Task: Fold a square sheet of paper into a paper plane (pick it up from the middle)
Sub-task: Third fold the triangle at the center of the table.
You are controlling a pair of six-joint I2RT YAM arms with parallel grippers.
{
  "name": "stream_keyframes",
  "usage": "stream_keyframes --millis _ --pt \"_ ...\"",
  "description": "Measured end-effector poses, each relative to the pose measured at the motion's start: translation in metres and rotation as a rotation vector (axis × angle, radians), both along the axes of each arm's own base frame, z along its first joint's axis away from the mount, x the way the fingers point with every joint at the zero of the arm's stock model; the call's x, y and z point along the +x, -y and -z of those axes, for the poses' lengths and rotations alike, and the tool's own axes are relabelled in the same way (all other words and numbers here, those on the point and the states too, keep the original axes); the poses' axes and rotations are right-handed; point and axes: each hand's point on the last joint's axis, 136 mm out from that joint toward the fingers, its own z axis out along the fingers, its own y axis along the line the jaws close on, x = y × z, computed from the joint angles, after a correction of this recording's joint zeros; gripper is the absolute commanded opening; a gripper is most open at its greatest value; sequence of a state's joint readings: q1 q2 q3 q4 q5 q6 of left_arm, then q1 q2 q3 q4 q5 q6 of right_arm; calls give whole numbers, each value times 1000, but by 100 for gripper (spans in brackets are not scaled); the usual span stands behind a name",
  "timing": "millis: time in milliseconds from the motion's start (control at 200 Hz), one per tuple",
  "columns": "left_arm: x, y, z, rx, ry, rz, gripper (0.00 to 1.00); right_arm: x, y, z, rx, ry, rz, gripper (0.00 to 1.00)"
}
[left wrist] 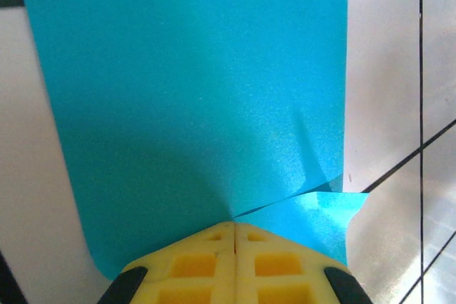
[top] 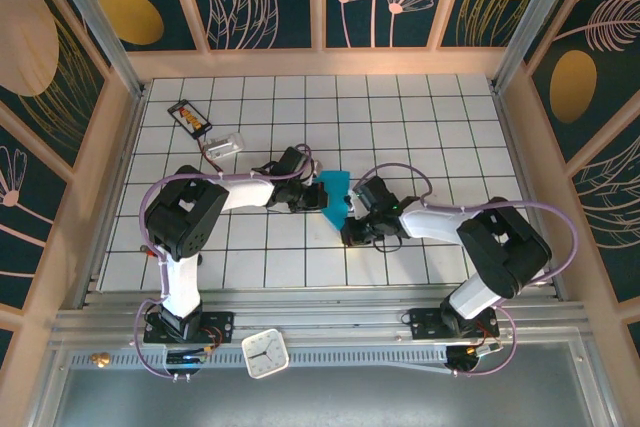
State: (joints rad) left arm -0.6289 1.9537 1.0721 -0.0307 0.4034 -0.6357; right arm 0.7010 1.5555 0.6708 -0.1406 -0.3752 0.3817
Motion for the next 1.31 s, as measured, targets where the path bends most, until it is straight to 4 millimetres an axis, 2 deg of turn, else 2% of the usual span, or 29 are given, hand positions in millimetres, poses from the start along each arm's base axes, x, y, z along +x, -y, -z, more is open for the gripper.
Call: stream_keyframes --millis 115,210,375,450,535,646,751,891,1161,1306 --pt "2 -1 0 3 4 -4 0 -7 7 -1 -23 -28 2 0" --pt "2 -1 0 6 6 -5 0 -7 5 -10 8 -36 -1 0" --pt "2 -1 0 6 8 -3 0 15 -13 -39 110 9 -3 0" --pt "2 -1 0 6 8 -3 0 27 -21 -46 138 29 -3 0" --pt "2 -1 0 6 8 -3 0 37 -25 -42 148 27 3 0" --pt "2 -1 0 6 8 -3 0 43 -20 -24 127 -8 21 0" --pt "3 -1 0 6 8 -3 0 43 -15 -12 108 -34 33 0" --pt "4 0 0 9 9 -5 0 33 -7 0 90 -59 37 0" --pt "5 0 0 13 7 -3 0 36 1 -8 90 -37 61 0" --pt "5 0 0 13 7 -3 0 36 -11 -25 124 -1 30 0"
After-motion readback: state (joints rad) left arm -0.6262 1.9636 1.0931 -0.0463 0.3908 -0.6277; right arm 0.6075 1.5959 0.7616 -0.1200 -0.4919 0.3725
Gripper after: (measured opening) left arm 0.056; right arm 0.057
